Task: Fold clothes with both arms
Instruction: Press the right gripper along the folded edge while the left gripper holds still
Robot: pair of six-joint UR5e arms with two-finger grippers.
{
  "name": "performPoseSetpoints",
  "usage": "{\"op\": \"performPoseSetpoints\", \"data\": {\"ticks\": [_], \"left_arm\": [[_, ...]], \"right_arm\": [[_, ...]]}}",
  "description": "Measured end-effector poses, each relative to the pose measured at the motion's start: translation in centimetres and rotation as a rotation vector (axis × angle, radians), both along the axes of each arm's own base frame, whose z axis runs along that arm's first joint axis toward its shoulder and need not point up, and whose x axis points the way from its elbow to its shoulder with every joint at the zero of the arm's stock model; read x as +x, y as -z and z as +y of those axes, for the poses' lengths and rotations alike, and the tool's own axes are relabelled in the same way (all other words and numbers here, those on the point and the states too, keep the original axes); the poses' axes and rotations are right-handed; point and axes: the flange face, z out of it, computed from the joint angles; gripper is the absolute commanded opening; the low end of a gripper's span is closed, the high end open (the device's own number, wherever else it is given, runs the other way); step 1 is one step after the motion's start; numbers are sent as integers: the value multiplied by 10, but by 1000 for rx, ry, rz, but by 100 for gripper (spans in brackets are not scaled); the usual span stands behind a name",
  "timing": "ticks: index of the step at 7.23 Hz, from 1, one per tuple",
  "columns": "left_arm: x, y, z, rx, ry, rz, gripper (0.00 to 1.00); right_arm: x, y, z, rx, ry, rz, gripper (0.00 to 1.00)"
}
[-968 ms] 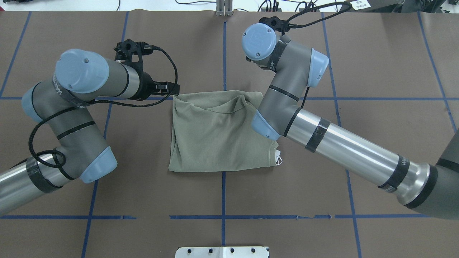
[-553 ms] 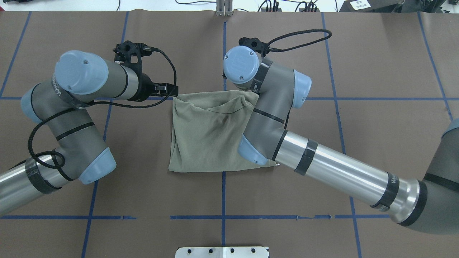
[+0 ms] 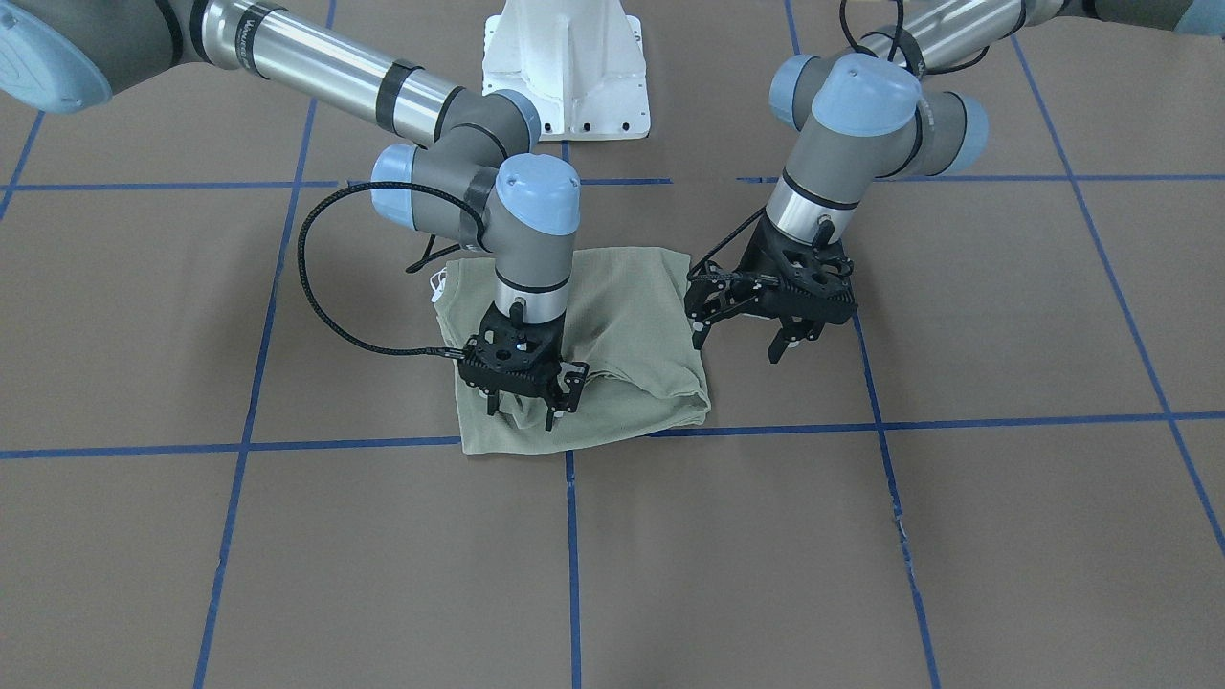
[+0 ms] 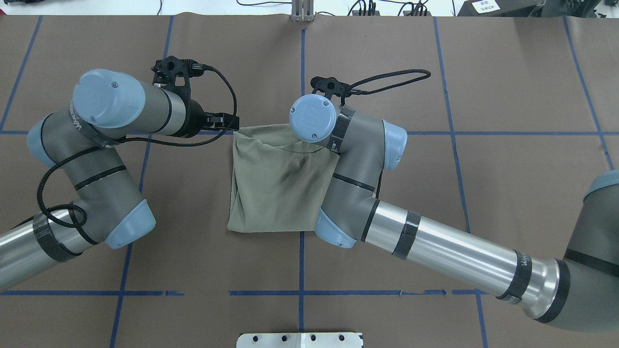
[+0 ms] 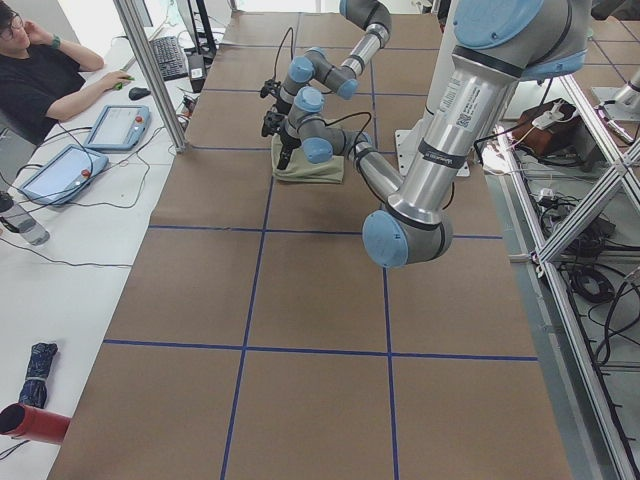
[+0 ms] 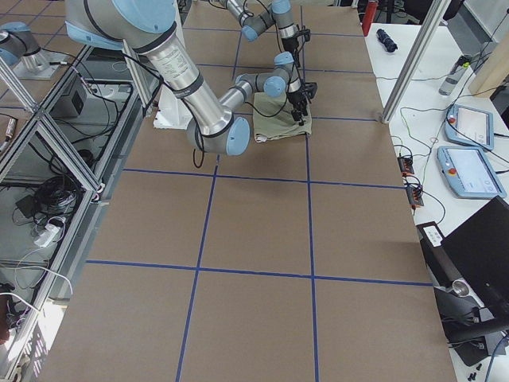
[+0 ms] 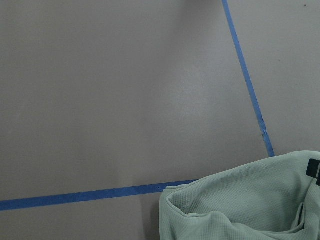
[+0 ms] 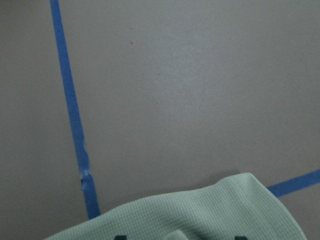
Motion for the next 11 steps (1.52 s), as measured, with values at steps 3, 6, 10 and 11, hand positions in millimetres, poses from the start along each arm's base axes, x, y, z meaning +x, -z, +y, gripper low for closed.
{"op": "performPoseSetpoints", "data": {"ticks": [3, 6, 10, 11], "left_arm": [[0, -1, 0, -2, 1, 0, 100], [0, -1, 0, -3, 2, 0, 100], [-1, -4, 0, -6, 3, -4, 100], [0, -5, 1, -6, 2, -6, 100]], "right_arm": [[1, 5, 3, 12, 9, -5, 0], [16, 4, -12, 25, -2, 2, 0], [50, -24, -45, 60, 10, 75, 100], [51, -24, -46, 73, 7, 82, 100]]}}
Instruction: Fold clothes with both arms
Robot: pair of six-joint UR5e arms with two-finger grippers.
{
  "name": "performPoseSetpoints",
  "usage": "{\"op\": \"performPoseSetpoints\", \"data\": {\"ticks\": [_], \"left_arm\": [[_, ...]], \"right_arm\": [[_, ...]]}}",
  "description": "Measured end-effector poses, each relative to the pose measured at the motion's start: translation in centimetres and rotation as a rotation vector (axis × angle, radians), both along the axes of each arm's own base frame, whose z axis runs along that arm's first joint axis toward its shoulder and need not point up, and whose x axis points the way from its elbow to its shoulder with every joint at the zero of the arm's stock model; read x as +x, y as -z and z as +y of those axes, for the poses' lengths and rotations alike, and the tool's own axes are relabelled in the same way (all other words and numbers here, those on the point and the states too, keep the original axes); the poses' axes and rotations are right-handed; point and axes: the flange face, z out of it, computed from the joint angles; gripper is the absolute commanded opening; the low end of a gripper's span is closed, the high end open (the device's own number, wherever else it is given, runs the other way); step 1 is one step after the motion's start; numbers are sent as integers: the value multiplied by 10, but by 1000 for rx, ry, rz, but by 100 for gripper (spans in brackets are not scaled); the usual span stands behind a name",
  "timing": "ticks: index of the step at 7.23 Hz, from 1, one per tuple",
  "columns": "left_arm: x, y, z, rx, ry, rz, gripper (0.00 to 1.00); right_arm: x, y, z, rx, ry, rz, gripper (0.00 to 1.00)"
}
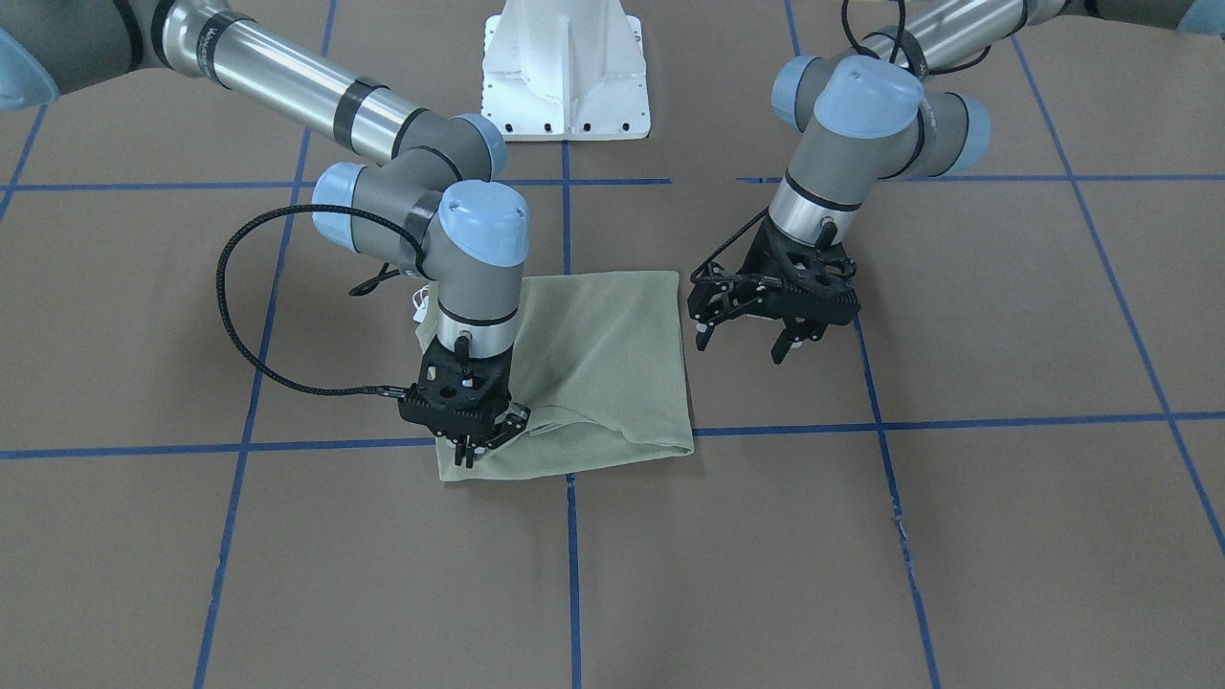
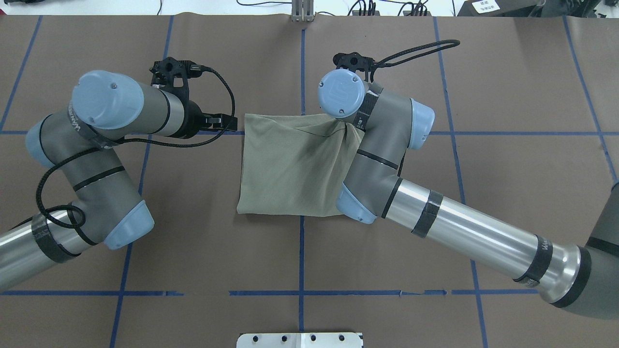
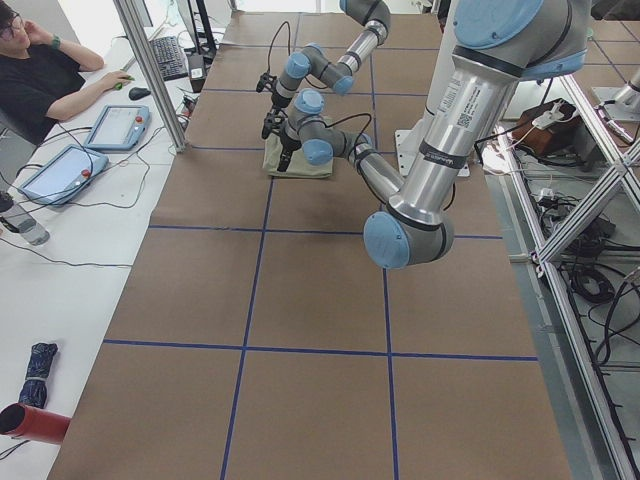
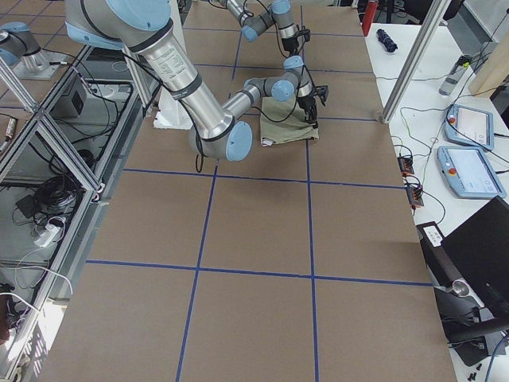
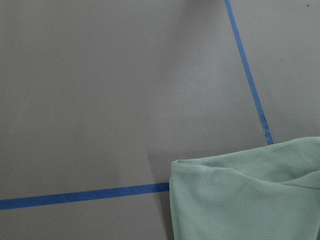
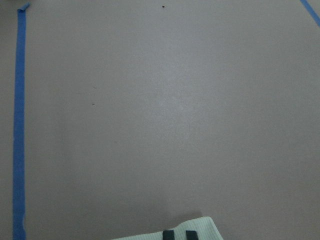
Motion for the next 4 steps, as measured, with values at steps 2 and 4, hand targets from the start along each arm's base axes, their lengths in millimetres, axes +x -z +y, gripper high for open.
{"op": "performPoseSetpoints", "data": {"ticks": [2, 4], "left_arm": [[0, 0, 1, 2, -3, 0, 100], [-12, 7, 6, 11, -24, 5, 100]], "right_arm": [[15, 9, -10, 15, 43, -20, 100], [79, 13, -33, -23, 193, -106, 100]]}}
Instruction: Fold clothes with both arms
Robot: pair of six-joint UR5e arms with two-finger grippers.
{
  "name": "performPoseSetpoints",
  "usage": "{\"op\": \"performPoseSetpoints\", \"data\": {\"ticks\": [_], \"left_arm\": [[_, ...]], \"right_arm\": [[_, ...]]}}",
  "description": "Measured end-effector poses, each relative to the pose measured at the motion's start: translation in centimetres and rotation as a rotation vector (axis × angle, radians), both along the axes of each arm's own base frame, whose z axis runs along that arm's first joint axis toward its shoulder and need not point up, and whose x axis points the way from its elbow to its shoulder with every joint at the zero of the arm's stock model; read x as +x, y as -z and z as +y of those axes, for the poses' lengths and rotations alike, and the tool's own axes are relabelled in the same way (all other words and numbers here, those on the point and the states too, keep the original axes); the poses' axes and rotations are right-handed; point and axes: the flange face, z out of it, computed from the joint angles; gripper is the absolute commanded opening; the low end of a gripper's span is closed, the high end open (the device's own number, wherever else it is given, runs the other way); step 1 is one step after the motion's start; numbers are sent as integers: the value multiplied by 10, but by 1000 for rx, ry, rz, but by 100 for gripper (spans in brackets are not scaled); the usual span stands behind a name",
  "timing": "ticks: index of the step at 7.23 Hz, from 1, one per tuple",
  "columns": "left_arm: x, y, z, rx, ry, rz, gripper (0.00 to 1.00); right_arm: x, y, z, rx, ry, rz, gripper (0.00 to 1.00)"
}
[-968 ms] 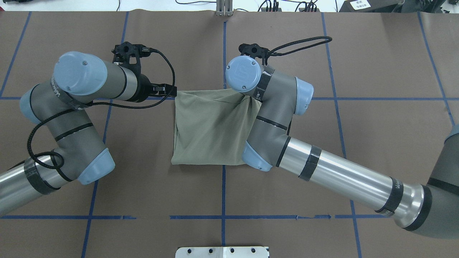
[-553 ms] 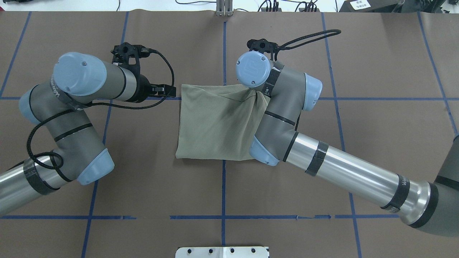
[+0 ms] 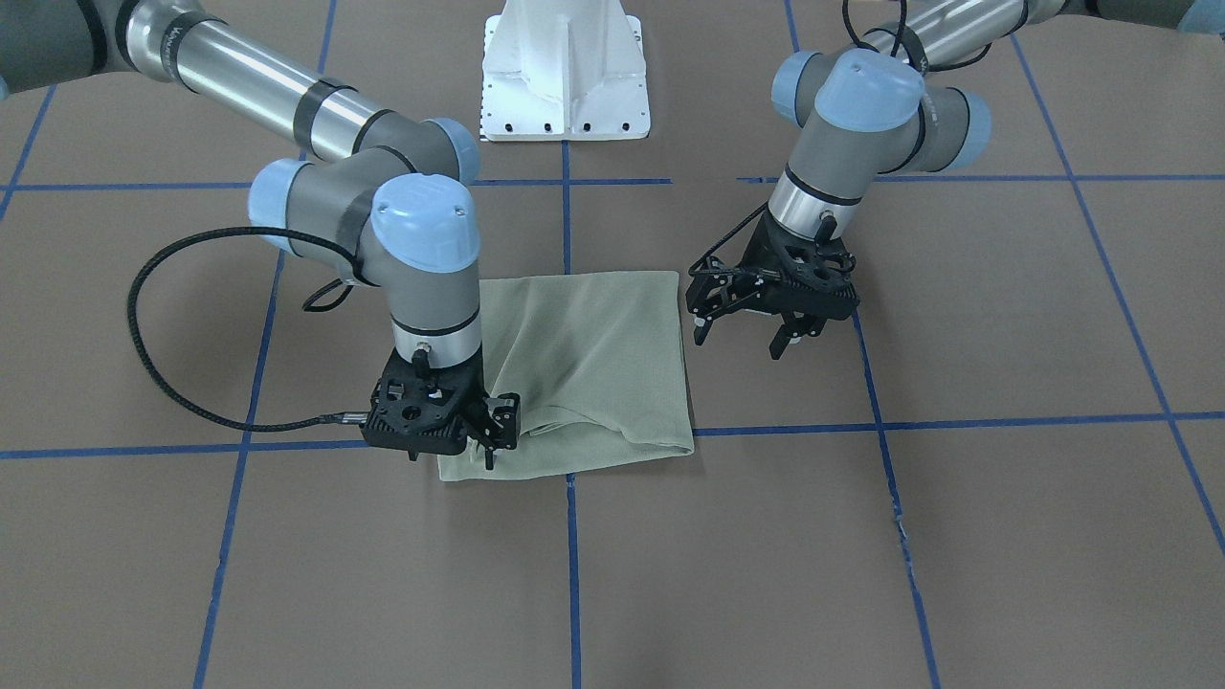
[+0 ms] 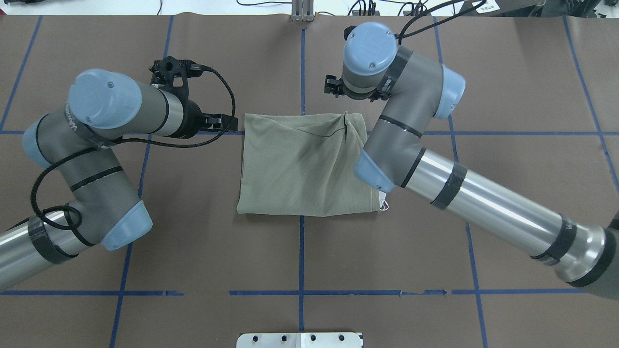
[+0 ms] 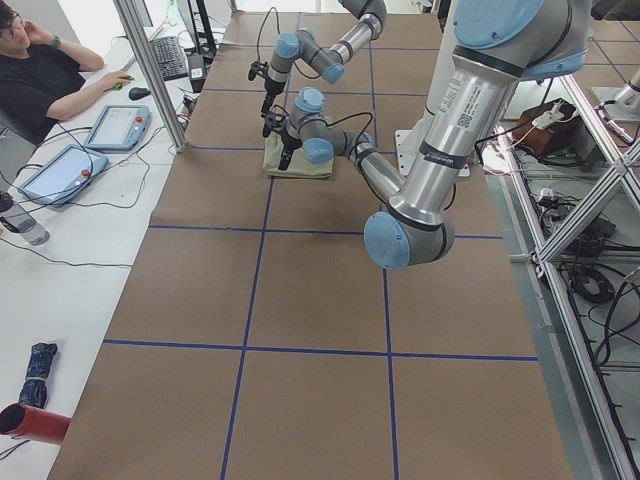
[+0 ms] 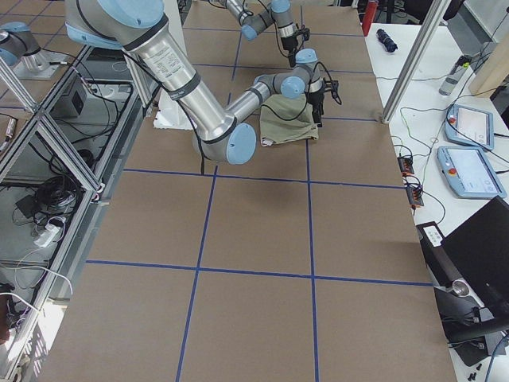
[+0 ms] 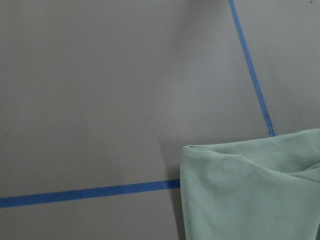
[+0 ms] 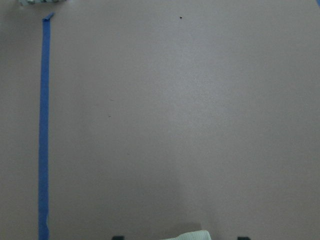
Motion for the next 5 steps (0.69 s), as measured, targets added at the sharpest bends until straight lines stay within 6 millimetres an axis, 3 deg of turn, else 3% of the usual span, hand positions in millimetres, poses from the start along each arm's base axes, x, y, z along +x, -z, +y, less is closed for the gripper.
{"op": "performPoseSetpoints", "data": {"ticks": [1, 3, 5], "left_arm": [[-28, -1, 5, 26, -36, -26, 100], [-118, -18, 7, 121, -105, -178, 100], [-226, -68, 2, 195, -155, -338, 100]], "right_arm": [[48, -15, -7, 12, 88, -7, 100], [160, -55, -8, 52, 254, 58, 100], [279, -118, 11, 73, 363, 129, 100]]}}
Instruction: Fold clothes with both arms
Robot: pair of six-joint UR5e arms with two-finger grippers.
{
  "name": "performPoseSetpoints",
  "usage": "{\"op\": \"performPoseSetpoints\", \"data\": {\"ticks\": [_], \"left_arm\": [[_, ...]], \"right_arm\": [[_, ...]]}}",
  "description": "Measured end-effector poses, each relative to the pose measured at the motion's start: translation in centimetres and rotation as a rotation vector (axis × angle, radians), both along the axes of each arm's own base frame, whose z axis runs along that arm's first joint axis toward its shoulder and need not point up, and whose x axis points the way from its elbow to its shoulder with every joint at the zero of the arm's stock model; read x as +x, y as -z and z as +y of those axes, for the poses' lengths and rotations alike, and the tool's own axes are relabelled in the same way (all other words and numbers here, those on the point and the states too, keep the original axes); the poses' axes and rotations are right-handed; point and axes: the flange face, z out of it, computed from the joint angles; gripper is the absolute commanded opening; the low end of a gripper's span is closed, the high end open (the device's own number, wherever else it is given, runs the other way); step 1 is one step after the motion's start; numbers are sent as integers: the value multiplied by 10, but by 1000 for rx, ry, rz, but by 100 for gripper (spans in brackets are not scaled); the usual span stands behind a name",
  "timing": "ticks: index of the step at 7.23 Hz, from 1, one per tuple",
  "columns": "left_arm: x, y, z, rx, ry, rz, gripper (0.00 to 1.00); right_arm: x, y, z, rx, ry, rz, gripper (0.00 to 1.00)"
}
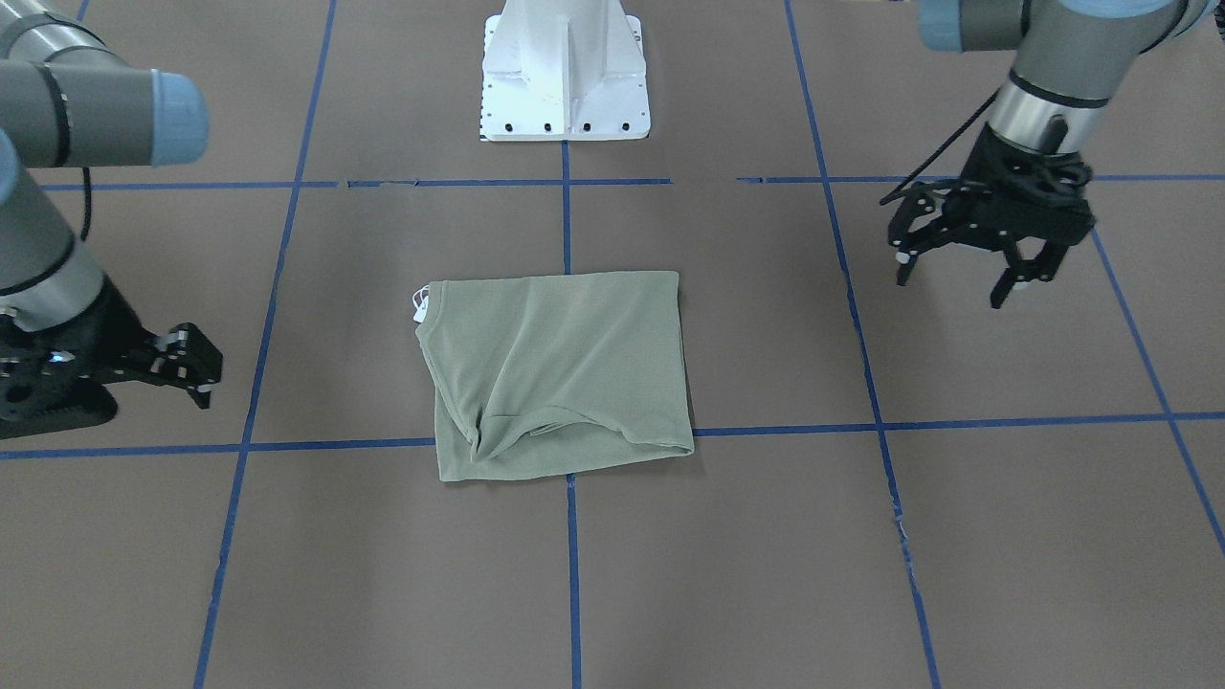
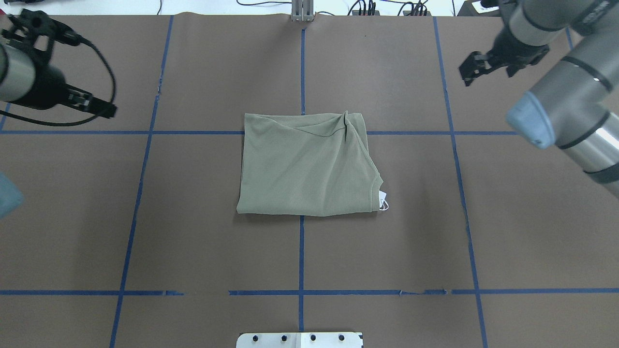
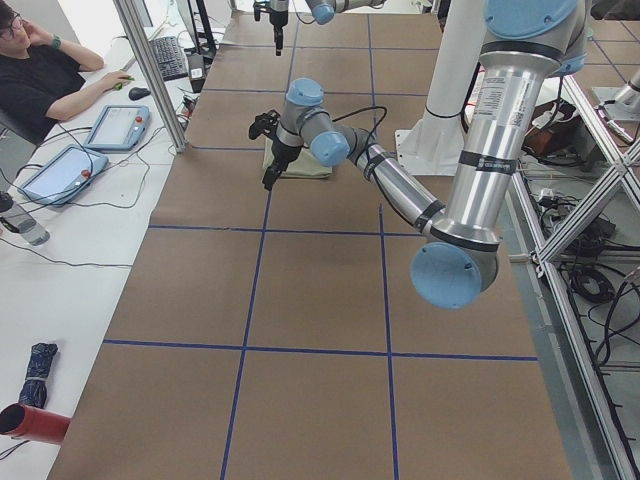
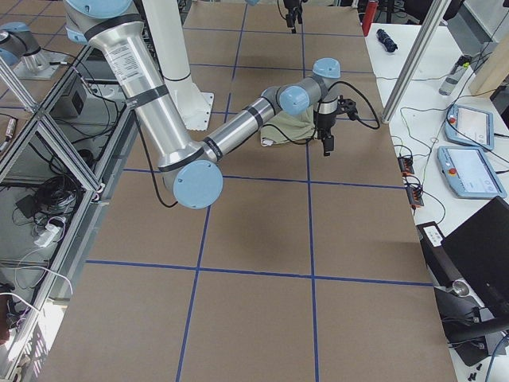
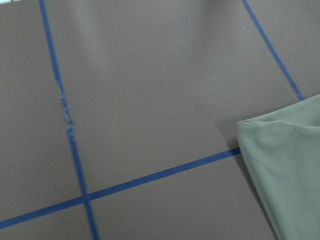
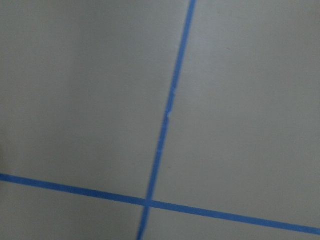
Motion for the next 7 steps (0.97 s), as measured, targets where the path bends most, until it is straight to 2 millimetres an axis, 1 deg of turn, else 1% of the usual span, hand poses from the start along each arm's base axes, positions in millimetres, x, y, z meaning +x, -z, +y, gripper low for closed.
{"op": "performPoseSetpoints", "data": {"ticks": [1, 2, 3, 4, 5, 6, 7], "left_arm": [[-59, -33, -1, 34, -36, -67, 100], [-119, -72, 1, 52, -68, -126, 100], [-170, -115, 8, 49, -100, -165, 100], [-208, -157, 18, 13, -115, -174, 100], [-236, -200, 29, -55, -103, -157, 100], [-260, -236, 36, -118, -75, -132, 100], [-281, -259, 45, -168, -43, -99, 100]], "right_arm": [[57, -41, 11, 6, 48, 18, 100], [119, -90, 25, 3, 85, 33, 100], [177, -144, 51, -23, 100, 41, 100], [219, -197, 88, -75, 100, 46, 100], [247, -243, 129, -147, 83, 46, 100], [265, -274, 164, -213, 55, 28, 100], [276, -291, 188, -257, 30, -2, 100]]}}
